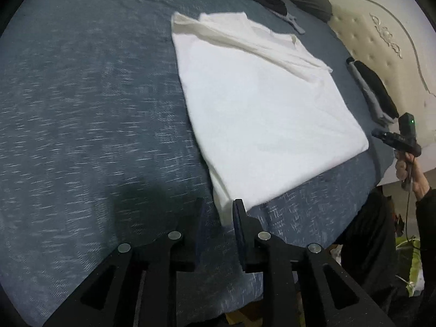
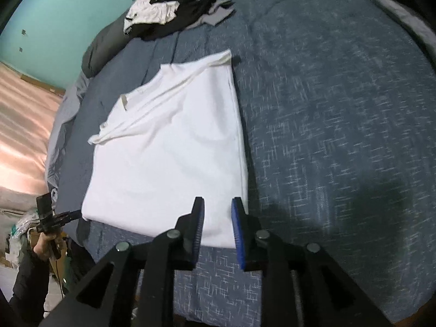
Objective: Fold clothes
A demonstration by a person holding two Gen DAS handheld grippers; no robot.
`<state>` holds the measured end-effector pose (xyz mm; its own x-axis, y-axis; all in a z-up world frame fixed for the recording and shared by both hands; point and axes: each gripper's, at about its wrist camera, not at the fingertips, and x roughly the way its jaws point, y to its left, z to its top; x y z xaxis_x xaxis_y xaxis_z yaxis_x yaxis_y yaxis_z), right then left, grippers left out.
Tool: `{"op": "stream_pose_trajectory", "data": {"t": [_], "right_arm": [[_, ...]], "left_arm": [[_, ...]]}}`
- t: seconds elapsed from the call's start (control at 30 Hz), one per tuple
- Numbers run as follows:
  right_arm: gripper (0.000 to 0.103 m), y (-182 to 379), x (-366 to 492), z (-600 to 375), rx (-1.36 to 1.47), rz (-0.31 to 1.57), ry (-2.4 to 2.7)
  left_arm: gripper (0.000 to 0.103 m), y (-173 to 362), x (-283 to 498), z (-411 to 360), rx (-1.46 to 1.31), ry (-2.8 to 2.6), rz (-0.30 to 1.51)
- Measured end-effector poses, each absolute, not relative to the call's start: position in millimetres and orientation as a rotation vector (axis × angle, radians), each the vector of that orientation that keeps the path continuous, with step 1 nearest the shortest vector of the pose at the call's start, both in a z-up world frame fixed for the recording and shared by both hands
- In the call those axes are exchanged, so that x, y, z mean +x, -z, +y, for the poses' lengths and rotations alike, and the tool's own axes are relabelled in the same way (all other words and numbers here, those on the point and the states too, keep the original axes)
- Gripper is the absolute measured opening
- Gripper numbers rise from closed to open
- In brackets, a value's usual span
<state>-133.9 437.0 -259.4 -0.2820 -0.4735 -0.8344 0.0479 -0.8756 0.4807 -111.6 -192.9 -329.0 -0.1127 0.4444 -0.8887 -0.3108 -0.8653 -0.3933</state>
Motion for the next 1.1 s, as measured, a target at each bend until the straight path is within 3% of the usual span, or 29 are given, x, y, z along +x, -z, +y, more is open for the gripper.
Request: {"op": "stream_pose_trajectory", "data": {"t": [0.1,0.13,0.17,0.37,0.4,0.43,0.7,0.83,0.93,1.03,1.1], "right_arm": [[0.020,269.2,-132.2,433.6,1.664,-0.539,2.188],[0.020,272.3,-131.6,432.4,1.672,-0.540,2.178],[0.020,275.6,-131.7,430.5,1.681,-0.541,2.168],[0.018,289.6,-132.5,426.9,1.707,-0.541,2.142],[0.005,289.7,-132.2,427.1,1.702,-0.528,2.152],[0.001,288.7,-131.5,428.0,1.693,-0.518,2.163],[0.000,292.6,-120.7,445.1,1.718,-0.499,2.212],[0.000,287.8,-117.6,453.1,1.642,-0.582,2.223],[0.003,284.3,-122.4,456.4,1.633,-0.651,2.221],[0.033,283.6,-128.3,451.3,1.654,-0.654,2.220],[0.036,284.6,-130.4,445.2,1.654,-0.656,2.205]], "left_arm": [[0.019,334.9,-110.5,-189.8,-1.687,-1.995,-0.161],[0.015,335.2,-109.6,-189.9,-1.686,-1.993,-0.163],[0.004,335.4,-108.6,-190.0,-1.685,-1.992,-0.166],[0.003,323.5,-107.9,-196.2,-1.647,-2.028,-0.166],[0.003,321.7,-107.5,-198.1,-1.644,-2.030,-0.172],[0.003,320.3,-106.7,-200.0,-1.642,-2.033,-0.176],[0.000,330.0,-98.7,-218.9,-1.708,-2.059,-0.215],[0.000,329.5,-102.1,-217.0,-1.677,-2.056,-0.272],[0.000,324.7,-107.4,-213.9,-1.647,-2.058,-0.311],[0.002,324.1,-114.7,-206.8,-1.627,-2.050,-0.354],[0.015,326.5,-119.4,-201.5,-1.618,-2.029,-0.395]]}}
